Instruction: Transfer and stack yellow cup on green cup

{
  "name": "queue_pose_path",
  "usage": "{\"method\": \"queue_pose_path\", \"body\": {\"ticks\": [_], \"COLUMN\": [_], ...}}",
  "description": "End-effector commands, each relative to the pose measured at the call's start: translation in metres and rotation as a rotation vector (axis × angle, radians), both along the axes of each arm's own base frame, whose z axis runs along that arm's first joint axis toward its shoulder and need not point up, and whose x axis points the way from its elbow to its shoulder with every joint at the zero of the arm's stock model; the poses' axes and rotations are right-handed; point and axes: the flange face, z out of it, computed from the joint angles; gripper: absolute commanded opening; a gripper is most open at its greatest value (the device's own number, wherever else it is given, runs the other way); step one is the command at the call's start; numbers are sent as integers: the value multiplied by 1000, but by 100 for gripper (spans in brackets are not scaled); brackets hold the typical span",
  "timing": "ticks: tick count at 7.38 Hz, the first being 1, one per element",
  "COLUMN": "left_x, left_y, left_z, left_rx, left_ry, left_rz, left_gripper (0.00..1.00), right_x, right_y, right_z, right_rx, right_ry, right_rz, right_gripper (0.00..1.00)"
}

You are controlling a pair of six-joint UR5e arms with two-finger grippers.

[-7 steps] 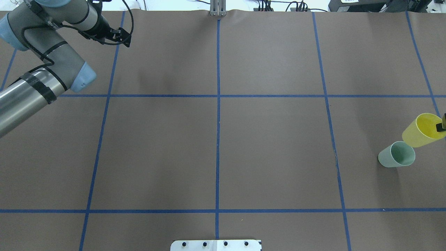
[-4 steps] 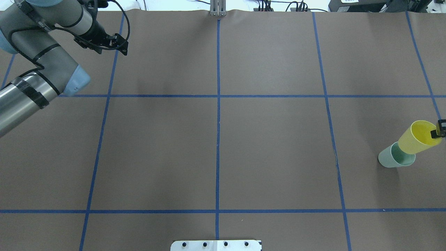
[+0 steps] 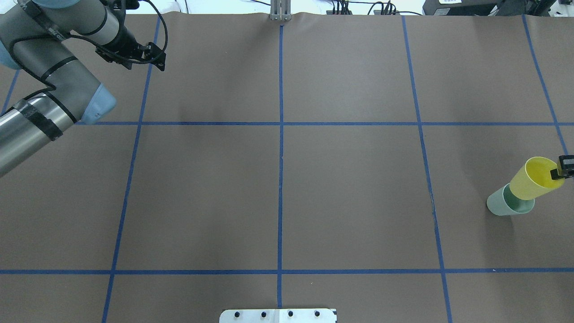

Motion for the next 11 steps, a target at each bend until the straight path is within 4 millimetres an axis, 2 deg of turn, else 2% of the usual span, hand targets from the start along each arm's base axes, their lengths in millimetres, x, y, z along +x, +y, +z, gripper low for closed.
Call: {"method": "queue_pose_path", "body": {"ticks": [1, 8, 9, 10, 11], "left_x": [1, 3, 3, 3, 0], "left_y": [3, 15, 15, 15, 20], "left_z": [-8, -26, -26, -26, -33], "left_rx": [6, -33, -33, -34, -33], "left_ry": [12, 71, 71, 73, 100], "left_rz": [4, 9, 9, 12, 35], "left_gripper": [99, 99, 99, 99, 99], "right_x": [-4, -13, -13, -13, -14], "right_y": [0, 1, 1, 1, -1], "right_z": [-1, 12, 12, 16, 17], "right_rx": [2, -13, -12, -22, -21], "right_ry": [-2, 12, 12, 15, 15], "right_rz": [-10, -37, -38, -35, -36], "right_gripper": [0, 0, 5, 99, 100]}}
